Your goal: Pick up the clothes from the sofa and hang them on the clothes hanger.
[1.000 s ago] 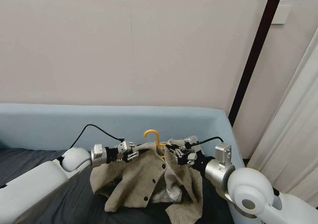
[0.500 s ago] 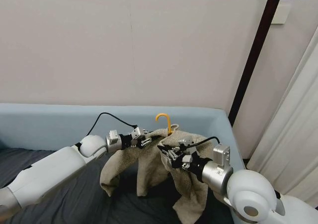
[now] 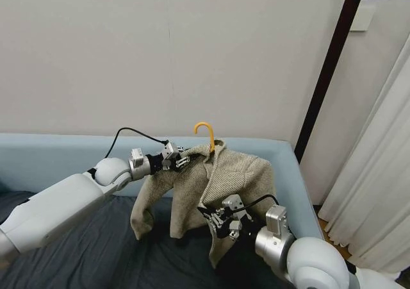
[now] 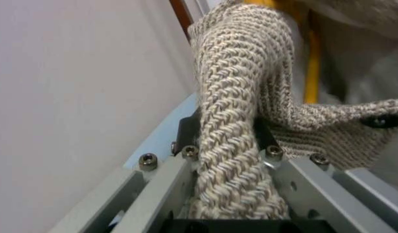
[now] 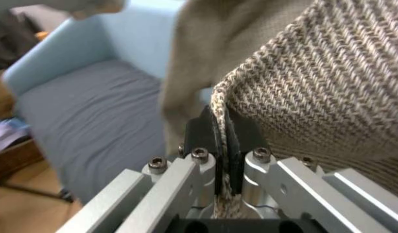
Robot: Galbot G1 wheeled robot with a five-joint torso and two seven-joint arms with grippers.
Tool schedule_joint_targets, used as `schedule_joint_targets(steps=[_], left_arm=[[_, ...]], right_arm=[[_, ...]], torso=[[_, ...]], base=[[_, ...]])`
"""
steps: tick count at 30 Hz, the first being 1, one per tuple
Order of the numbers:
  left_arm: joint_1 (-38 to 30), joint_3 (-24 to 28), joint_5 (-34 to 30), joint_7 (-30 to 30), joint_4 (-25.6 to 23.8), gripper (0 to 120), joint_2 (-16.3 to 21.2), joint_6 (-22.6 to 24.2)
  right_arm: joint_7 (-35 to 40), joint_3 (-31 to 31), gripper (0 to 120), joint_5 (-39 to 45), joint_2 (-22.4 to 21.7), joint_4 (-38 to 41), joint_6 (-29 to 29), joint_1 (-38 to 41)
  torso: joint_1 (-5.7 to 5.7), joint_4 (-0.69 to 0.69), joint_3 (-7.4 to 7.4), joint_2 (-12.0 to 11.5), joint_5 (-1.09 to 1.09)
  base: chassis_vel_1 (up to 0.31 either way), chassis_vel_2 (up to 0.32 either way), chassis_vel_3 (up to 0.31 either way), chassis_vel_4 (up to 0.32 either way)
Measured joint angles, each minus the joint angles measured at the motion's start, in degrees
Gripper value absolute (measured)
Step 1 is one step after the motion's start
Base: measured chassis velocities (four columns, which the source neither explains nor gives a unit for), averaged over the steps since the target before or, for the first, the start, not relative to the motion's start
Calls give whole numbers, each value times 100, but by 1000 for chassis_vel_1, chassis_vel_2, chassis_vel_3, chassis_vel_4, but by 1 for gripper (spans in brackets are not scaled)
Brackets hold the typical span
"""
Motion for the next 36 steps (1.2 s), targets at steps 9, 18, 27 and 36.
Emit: schedule_joint_targets(steps=[9, 18, 27, 36], left_arm=[[360, -248, -23, 86, -259, 7, 238, -105], [509, -440, 34, 51, -223, 7, 132, -172], [528, -610, 34, 88, -162, 7, 200, -280], [648, -832, 35, 279, -66, 7, 352, -457]], right_arm=[[166, 218, 0, 162, -5, 7, 46, 13], [-110, 194, 23, 49, -97, 334, -57, -126], [-264, 449, 52, -175, -305, 699, -26, -354], [-430, 1374, 90, 139, -730, 1072, 274, -550]], torso=[[0, 2, 0, 0, 0], [0, -1, 0, 0, 0], [0, 0, 0, 0, 1], [0, 0, 0, 0, 1]], base=[[0, 0, 0, 0], [0, 0, 0, 0], [0, 0, 0, 0], [0, 0, 0, 0]])
